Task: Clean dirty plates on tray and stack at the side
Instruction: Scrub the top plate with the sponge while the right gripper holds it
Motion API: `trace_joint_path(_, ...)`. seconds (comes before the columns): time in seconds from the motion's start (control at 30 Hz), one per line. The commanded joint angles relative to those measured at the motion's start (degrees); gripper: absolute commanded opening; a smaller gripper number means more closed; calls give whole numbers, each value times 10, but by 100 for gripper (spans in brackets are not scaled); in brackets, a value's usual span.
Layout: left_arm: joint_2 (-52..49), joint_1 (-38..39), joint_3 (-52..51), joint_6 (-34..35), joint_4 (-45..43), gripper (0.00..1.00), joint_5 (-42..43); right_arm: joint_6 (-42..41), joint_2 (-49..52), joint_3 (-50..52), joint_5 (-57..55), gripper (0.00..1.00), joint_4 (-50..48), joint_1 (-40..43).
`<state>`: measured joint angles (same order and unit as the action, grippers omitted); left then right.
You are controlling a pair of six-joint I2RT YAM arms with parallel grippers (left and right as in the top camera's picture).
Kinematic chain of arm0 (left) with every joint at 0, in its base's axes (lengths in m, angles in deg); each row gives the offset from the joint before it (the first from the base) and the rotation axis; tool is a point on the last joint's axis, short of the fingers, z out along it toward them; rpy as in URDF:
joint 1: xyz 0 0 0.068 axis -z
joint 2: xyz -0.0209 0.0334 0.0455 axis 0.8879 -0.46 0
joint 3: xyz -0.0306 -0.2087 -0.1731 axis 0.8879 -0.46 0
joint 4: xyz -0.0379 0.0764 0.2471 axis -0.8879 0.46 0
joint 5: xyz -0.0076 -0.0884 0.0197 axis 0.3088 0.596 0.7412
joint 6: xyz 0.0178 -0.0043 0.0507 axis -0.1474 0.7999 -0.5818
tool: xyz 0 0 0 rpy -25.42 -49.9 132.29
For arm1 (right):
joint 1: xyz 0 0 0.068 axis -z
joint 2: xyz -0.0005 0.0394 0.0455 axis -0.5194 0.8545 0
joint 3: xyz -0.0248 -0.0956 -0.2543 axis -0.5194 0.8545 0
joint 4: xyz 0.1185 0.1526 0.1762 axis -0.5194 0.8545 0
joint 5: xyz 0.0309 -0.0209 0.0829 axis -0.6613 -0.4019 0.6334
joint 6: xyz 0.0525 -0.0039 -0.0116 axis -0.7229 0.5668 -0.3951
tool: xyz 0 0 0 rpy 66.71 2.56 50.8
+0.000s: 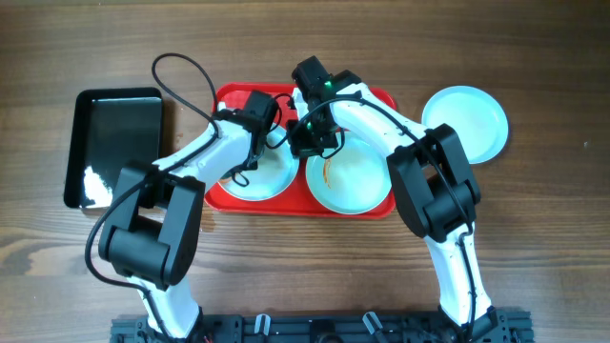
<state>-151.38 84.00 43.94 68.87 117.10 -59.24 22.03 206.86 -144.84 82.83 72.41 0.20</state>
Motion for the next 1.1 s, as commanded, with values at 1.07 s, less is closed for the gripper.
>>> trace_joint_path(1.07, -48, -65, -30, 10, -150, 4, 217, 7, 6, 12, -21, 4, 5, 2)
